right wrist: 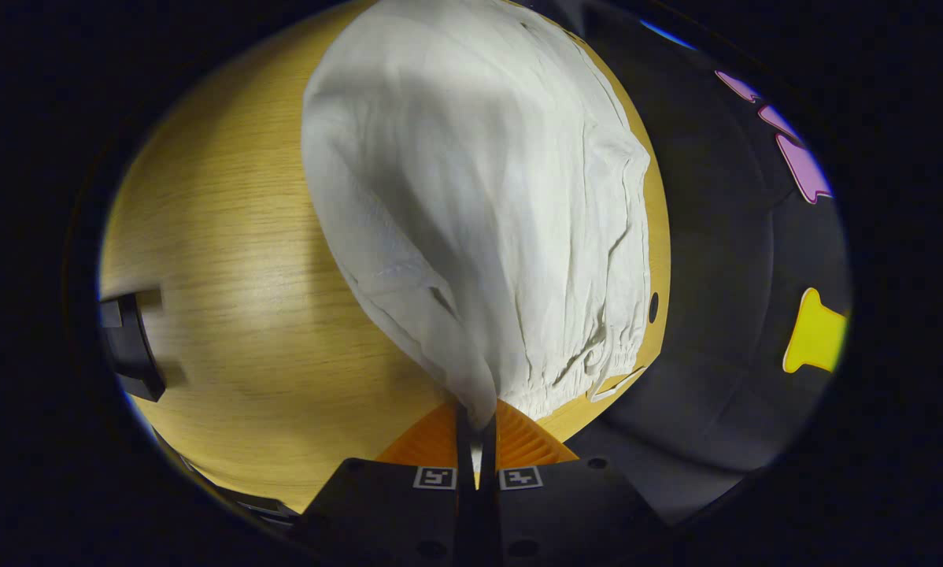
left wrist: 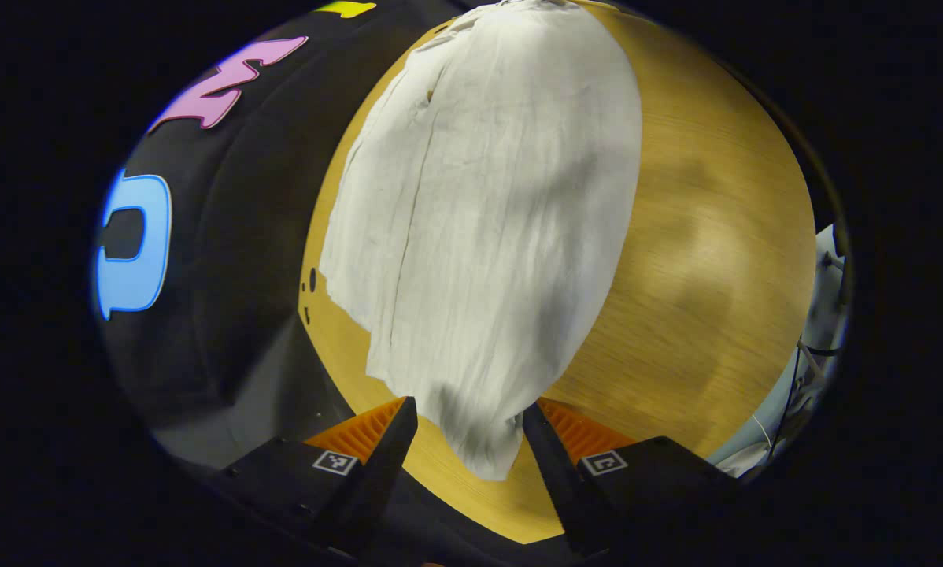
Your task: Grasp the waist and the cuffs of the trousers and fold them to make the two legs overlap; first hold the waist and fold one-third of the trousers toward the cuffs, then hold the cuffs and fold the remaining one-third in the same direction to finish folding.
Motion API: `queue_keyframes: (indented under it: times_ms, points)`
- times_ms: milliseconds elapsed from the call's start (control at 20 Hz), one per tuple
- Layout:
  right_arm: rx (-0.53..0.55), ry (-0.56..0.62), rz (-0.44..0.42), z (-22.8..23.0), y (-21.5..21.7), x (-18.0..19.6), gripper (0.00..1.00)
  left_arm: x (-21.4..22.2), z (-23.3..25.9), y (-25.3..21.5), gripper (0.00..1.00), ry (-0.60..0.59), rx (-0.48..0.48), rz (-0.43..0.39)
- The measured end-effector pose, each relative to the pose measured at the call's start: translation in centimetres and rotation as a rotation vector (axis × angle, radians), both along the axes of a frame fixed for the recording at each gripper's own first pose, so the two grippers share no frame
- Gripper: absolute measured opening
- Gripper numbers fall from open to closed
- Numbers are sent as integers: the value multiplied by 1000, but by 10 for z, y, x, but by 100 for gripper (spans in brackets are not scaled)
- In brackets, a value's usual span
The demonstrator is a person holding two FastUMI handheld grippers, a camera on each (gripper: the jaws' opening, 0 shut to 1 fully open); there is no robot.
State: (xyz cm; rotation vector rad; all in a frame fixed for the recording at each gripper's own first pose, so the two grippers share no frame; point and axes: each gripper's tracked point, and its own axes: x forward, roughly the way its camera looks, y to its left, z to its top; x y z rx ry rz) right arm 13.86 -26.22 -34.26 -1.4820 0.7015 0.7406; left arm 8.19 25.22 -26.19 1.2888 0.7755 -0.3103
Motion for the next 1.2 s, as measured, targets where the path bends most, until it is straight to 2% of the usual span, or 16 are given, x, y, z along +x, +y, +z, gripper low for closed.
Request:
queue_keyframes:
  times_ms: [50, 150, 200, 250, 400, 450, 600, 900, 1200]
  points:
    - [-6, -5, 6, 0, 0, 0, 5, 4, -2, 0, 74, 23, 2, -1]
    - [-8, -5, 3, 0, -1, -1, 5, 11, -3, 0, 59, 51, 4, 3]
    - [-5, -3, 2, 1, -1, -2, 5, 13, -5, -1, 55, 74, -8, 14]
    - [-3, -3, 3, 1, -1, -1, 5, 15, -7, -2, 45, 83, -16, 18]
    - [0, -7, 8, 2, 0, 0, 5, 13, -12, -3, 24, 105, -15, 27]
    - [1, -5, 6, 1, -1, 1, 5, 13, -14, -1, 11, 96, -10, 31]
    - [21, 18, -26, 1, 0, 0, 5, 13, -13, 0, 7, 64, -3, 70]
    - [75, -10, -74, 16, -3, 7, 5, 16, 2, -2, 6, -62, -126, 237]
    - [180, -106, -136, 60, 3, 31, 5, 22, 38, -12, 5, -198, -115, 263]
